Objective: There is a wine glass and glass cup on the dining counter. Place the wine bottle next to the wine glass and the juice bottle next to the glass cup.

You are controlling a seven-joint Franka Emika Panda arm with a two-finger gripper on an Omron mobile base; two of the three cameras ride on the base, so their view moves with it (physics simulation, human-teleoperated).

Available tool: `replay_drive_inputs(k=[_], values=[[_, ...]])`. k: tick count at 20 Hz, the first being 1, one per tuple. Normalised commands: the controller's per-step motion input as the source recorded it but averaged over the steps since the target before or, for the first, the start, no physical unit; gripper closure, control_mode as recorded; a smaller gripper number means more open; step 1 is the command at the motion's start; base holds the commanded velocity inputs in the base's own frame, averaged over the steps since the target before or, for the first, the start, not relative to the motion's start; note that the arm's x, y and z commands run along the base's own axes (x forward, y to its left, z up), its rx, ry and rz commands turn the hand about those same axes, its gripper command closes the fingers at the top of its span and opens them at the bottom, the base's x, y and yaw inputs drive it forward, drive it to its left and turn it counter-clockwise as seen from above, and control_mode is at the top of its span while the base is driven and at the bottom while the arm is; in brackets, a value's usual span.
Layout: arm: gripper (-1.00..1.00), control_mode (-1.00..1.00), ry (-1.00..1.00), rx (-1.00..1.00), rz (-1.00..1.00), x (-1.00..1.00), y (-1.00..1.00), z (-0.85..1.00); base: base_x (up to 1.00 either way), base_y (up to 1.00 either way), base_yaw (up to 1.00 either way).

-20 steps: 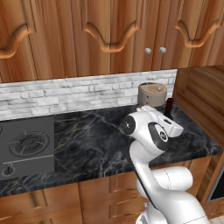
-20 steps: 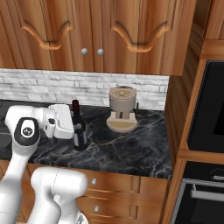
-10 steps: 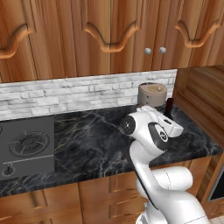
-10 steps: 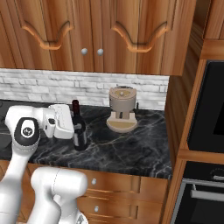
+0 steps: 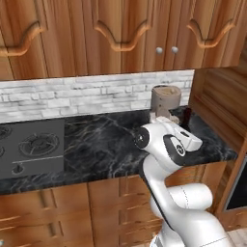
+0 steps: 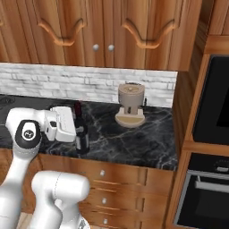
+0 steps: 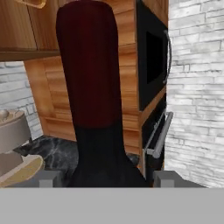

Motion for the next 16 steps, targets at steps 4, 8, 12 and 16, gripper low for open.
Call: replay_drive_inputs(k=[4,8,12,16], values=[[1.00,1.00,0.00,0.00,0.00,0.00,0.00,0.00,-0.64,0.00,0.29],[1.00,1.00,0.00,0.00,0.00,0.00,0.00,0.00,-0.29,-0.03,0.88],[1.00,1.00,0.00,0.00,0.00,0.00,0.00,0.00,-0.12,-0.04,1.00],[1.00,1.00,0.00,0.00,0.00,0.00,0.00,0.00,-0.08,0.00,1.00]])
